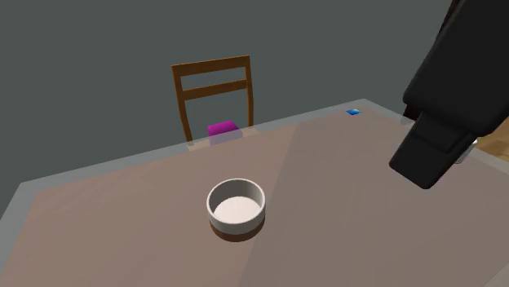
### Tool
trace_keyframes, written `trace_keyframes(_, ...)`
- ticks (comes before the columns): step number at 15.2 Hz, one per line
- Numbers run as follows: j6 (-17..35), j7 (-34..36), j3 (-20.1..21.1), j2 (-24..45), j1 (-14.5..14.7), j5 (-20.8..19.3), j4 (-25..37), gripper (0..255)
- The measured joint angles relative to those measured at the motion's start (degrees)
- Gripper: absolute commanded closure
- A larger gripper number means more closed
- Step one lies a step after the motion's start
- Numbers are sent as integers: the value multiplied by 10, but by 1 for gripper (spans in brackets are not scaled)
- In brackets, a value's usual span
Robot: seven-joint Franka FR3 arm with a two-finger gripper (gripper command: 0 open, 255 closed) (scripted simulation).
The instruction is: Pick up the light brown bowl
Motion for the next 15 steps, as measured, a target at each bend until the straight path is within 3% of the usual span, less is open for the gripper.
trace_keyframes(5,51,-8,-10,33,-2,-5,-20,0)
trace_keyframes(15,231,-47,-56,195,-9,-16,-43,0)
